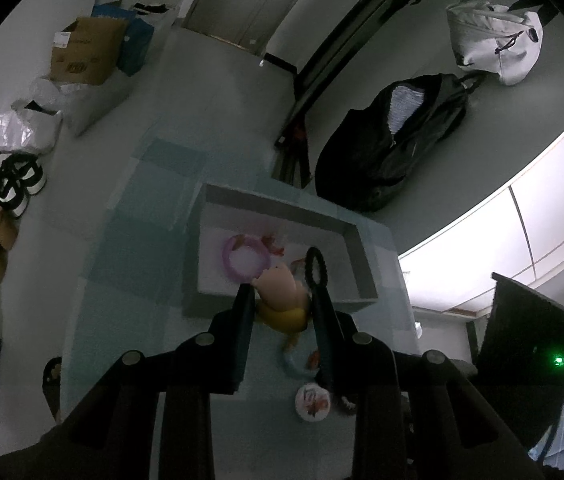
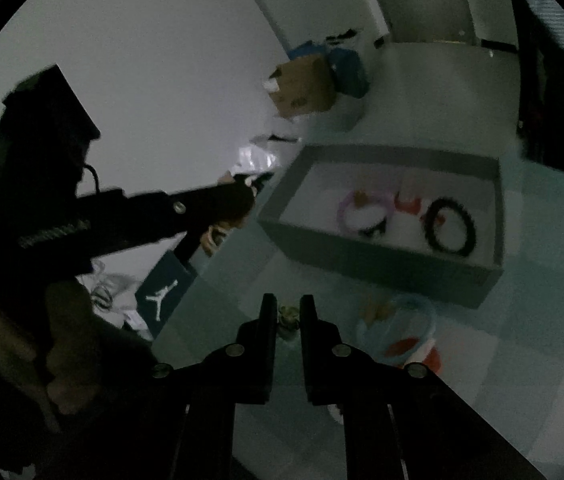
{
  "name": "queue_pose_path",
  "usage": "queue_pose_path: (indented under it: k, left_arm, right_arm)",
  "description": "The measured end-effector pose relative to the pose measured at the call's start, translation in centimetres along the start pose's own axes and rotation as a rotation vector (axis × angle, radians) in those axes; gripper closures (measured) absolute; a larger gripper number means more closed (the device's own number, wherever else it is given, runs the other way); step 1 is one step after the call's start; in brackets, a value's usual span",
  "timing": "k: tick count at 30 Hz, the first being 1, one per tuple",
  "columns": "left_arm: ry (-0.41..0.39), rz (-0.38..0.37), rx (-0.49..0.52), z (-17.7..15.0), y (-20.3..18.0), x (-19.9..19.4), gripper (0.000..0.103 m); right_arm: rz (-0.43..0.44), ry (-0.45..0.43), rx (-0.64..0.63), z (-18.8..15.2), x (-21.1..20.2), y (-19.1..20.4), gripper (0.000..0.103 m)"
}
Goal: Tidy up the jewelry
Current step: 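Carry the yellow duck toy over the grey box with the left tool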
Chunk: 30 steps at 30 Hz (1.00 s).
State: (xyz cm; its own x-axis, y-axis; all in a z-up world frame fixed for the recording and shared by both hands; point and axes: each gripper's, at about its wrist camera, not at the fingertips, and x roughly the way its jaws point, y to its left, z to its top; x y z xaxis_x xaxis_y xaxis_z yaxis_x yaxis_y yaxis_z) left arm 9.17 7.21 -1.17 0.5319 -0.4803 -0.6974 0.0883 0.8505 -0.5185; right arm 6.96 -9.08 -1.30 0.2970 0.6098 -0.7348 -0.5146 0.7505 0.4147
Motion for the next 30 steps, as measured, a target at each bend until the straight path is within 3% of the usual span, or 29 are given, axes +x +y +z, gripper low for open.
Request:
queue_pose_path:
  k: [9,18,30]
  left_arm:
    - [-0.008,0.044,0.066,1.1,-1.5,1.4,0.079]
    - [0.003,0.071,0.064,2.5,-1.8,3.3,0.079]
    - [0.064,0.094,0.056,3.3,-2.0,6.1,0.079]
  right_arm:
    - [-0.042,-0.056,0.01,2.6,-1.1,-1.7,0.093]
    - [-0.092,-0.094,0.069,4.4,-0.8,-4.0,0.093]
    - [-0.077,-0.137,0.184,5.9,-0.8,-7.5,0.093]
